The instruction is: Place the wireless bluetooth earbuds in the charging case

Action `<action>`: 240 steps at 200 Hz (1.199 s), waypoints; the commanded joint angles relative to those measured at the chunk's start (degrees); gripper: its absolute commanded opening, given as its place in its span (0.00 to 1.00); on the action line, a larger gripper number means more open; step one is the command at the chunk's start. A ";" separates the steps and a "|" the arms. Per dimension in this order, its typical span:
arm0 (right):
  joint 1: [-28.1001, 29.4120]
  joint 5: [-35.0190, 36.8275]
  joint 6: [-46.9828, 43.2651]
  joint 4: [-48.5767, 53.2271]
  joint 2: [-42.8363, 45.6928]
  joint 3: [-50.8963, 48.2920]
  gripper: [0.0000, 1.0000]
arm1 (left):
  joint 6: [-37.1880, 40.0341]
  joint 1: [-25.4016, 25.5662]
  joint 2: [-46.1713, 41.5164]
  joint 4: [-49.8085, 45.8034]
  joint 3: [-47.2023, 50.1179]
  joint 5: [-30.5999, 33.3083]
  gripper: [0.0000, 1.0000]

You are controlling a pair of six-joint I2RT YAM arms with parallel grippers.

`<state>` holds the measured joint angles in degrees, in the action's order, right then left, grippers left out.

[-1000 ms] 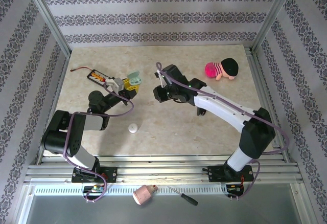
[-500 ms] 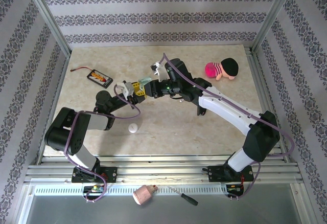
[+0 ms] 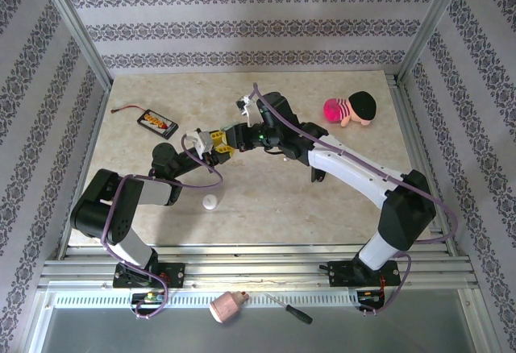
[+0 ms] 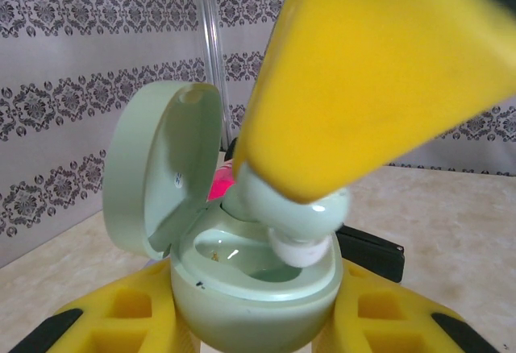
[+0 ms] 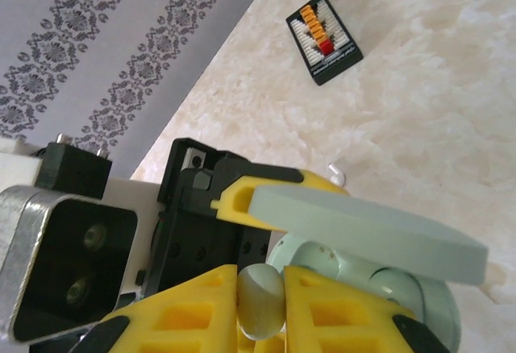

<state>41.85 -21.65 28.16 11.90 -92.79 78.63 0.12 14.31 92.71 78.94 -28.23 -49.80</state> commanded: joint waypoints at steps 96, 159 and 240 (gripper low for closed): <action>0.16 1.61 1.32 -4.69 -2.37 -1.14 0.16 | -3.74 0.80 1.13 2.80 -3.30 2.14 0.32; 0.12 2.59 1.69 -4.36 -2.04 -2.69 0.17 | -5.40 0.72 1.54 2.83 -4.43 2.68 0.32; -0.27 7.90 -0.17 -3.20 1.40 -3.03 0.47 | -5.22 0.72 1.16 2.80 -3.65 2.68 0.32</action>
<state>41.89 -17.65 29.61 6.48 -93.71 77.03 -4.21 14.31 94.30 77.87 -30.52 -47.07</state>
